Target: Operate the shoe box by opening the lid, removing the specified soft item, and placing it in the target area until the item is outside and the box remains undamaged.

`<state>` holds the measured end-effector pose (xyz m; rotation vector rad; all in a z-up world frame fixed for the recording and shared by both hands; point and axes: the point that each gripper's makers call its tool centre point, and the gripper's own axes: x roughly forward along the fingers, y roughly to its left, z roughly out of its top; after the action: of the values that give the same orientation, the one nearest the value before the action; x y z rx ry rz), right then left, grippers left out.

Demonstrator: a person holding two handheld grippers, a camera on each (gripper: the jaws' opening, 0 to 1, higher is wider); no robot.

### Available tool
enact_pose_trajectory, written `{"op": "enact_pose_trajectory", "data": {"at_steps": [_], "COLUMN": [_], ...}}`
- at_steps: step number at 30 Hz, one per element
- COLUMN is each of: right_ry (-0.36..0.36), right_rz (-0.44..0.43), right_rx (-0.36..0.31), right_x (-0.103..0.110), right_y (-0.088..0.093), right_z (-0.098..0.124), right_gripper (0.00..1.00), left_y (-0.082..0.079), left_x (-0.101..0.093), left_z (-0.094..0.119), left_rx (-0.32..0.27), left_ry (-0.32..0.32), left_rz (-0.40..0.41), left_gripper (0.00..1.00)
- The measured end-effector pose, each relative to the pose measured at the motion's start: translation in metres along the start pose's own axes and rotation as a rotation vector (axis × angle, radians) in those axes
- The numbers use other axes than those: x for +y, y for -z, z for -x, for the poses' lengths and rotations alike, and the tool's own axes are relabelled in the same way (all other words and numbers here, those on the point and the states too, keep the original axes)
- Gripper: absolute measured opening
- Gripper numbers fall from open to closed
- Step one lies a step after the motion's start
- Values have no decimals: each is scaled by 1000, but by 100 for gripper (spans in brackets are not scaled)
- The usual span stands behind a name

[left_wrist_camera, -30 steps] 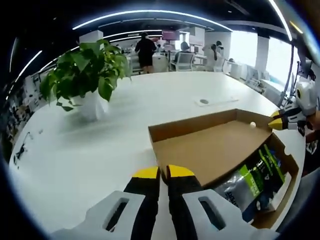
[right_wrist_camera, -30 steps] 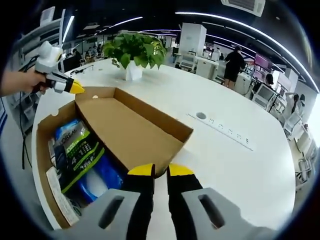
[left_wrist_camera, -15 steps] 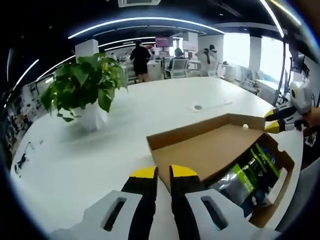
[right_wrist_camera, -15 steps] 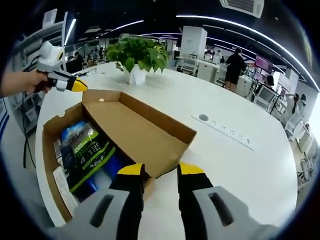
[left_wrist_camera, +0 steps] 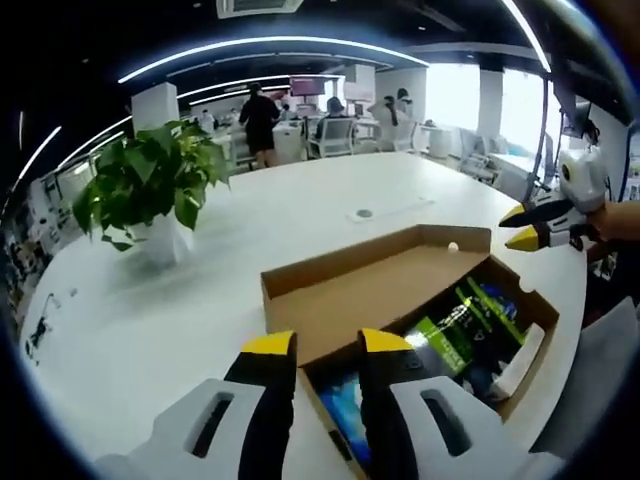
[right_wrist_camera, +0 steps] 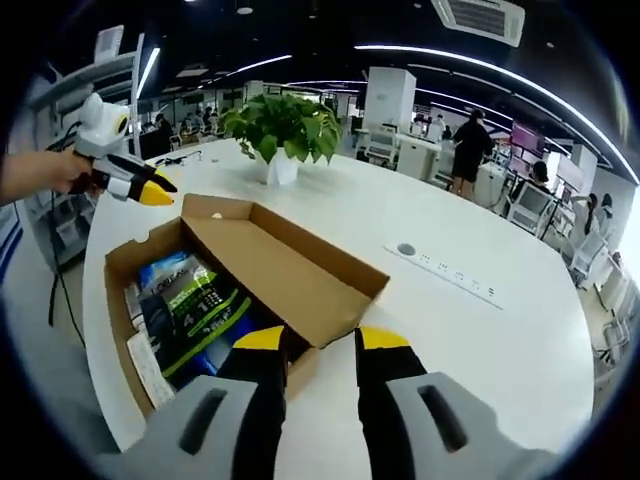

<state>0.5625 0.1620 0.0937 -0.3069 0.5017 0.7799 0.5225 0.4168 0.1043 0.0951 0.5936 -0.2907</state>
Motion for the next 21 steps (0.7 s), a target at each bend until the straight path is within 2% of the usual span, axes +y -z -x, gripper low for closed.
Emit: {"op": "enact_pose_trajectory", "data": {"at_steps": [6,14,21], "right_ry": [-42,-108,-145], "right_rz": [11,24,7], "right_rx": [-2,-4,12], "right_x": [17,38,49], "right_y": [2,0,3], "right_z": [1,-8,-20], "right_gripper": [23,23,25], "left_y": [12,20,26], "left_x": [-16,-34,-49], "left_z": [4,8,11], "left_rx": [17,21,18], "left_ry": [30,68,99], "left_rz": [0,-7,-51], "left_gripper": [28,36,40]}}
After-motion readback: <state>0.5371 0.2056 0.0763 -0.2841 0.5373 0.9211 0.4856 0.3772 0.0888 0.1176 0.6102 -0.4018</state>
